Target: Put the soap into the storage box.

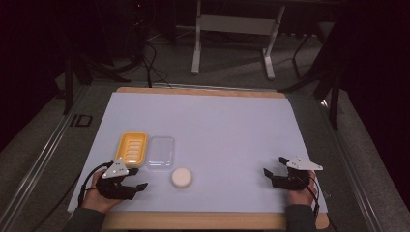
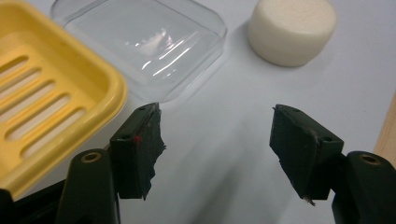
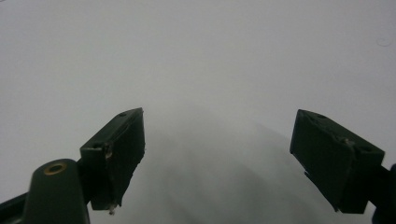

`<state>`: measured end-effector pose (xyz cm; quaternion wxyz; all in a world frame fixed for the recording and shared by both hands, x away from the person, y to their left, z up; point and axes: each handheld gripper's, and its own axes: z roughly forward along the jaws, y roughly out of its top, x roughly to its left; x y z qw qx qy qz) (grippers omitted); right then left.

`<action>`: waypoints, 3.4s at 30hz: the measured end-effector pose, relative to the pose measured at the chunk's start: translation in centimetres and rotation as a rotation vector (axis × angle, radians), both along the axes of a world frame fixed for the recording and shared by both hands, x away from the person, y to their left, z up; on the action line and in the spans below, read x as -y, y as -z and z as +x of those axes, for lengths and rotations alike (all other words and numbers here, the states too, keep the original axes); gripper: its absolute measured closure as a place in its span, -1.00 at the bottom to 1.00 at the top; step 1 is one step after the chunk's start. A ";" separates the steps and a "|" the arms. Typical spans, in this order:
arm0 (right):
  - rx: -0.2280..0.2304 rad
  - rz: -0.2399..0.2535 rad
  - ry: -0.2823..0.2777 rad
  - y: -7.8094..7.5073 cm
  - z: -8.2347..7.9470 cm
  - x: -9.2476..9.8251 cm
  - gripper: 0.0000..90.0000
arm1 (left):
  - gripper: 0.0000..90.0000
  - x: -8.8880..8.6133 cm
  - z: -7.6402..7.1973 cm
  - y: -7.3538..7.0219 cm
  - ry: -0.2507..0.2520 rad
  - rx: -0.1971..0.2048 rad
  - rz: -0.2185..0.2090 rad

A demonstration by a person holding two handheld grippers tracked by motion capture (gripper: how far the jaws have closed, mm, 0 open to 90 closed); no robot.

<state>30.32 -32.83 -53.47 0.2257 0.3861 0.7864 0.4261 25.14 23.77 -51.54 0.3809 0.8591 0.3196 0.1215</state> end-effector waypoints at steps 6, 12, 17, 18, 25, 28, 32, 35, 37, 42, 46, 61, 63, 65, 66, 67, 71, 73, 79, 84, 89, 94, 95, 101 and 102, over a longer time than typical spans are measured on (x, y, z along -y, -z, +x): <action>0.002 -0.037 0.006 0.1 0.0 -0.4 -0.61 | -0.35 1.7 0.6 -1.0 0.055 -0.016 0.042; 0.005 -0.047 0.006 0.1 0.0 -0.4 -0.63 | -0.40 2.7 1.3 -2.2 0.098 -0.014 0.093; 0.005 -0.053 0.009 0.1 0.0 -0.5 -0.63 | -0.47 3.7 1.8 -2.8 0.129 -0.019 0.130; 0.004 -0.058 0.010 0.1 0.0 -0.6 -0.63 | -0.48 4.2 2.0 -3.0 0.147 -0.023 0.148; 0.005 -0.057 0.010 0.1 0.0 -0.6 -0.63 | -0.51 5.3 2.5 -3.4 0.190 -0.039 0.184; 0.006 -0.059 0.009 0.1 -0.1 -0.6 -0.63 | -0.53 5.9 2.9 -3.6 0.214 -0.051 0.207; 0.006 -0.060 0.010 0.1 -0.1 -0.6 -0.63 | -0.56 6.5 3.3 -3.9 0.242 -0.064 0.235; 0.006 -0.061 0.009 0.1 -0.1 -0.6 -0.63 | -0.57 6.9 3.5 -4.0 0.251 -0.069 0.252; 0.007 -0.061 0.008 0.1 -0.1 -0.6 -0.63 | -0.57 7.3 3.8 -4.1 0.260 -0.078 0.265; 0.007 -0.061 0.006 0.1 -0.1 -0.6 -0.63 | -0.58 8.0 4.3 -4.4 0.283 -0.083 0.292; 0.008 -0.060 0.006 0.1 -0.1 -0.6 -0.63 | -0.58 8.9 4.6 -4.4 0.303 -0.091 0.313; 0.010 -0.053 0.005 0.1 -0.1 -0.5 -0.63 | -0.66 11.9 5.7 -4.5 0.381 -0.122 0.403; 0.011 -0.051 0.004 0.1 -0.1 -0.5 -0.63 | -0.66 12.3 5.8 -4.5 0.389 -0.125 0.415; 0.011 -0.050 0.004 0.1 -0.1 -0.5 -0.63 | -0.66 12.5 5.9 -4.4 0.391 -0.134 0.419; 0.011 -0.050 0.003 0.1 -0.1 -0.5 -0.63 | -0.66 12.6 6.0 -4.3 0.400 -0.133 0.431; 0.011 -0.050 0.003 0.1 -0.1 -0.5 -0.63 | -0.66 12.8 6.0 -4.2 0.398 -0.139 0.429; 0.010 -0.050 0.003 0.1 -0.1 -0.5 -0.63 | -0.66 13.2 6.3 -3.8 0.420 -0.163 0.445; 0.011 -0.050 0.003 0.1 -0.1 -0.5 -0.63 | -0.66 13.5 6.4 -3.7 0.423 -0.171 0.457; 0.010 -0.050 0.002 0.1 -0.1 -0.5 -0.63 | -0.69 14.2 6.7 -3.3 0.436 -0.175 0.473; 0.008 -0.052 0.002 0.1 -0.1 -0.5 -0.63 | -0.75 14.7 7.0 -2.8 0.436 -0.187 0.493; 0.007 -0.052 0.001 0.1 -0.1 -0.5 -0.63 | -0.76 15.1 7.1 -2.4 0.446 -0.196 0.502; 0.006 -0.057 -0.001 0.1 -0.1 -0.6 -0.63 | -0.76 15.6 7.2 -2.0 0.457 -0.208 0.515; 0.006 -0.057 -0.002 0.1 -0.1 -0.6 -0.63 | -0.76 15.7 7.3 -1.9 0.459 -0.207 0.518; 0.005 -0.057 -0.004 0.1 0.0 -0.6 -0.63 | -0.73 16.1 7.4 -1.5 0.465 -0.215 0.536; 0.005 -0.057 -0.004 0.1 0.0 -0.6 -0.63 | -0.73 16.1 7.5 -1.4 0.463 -0.220 0.535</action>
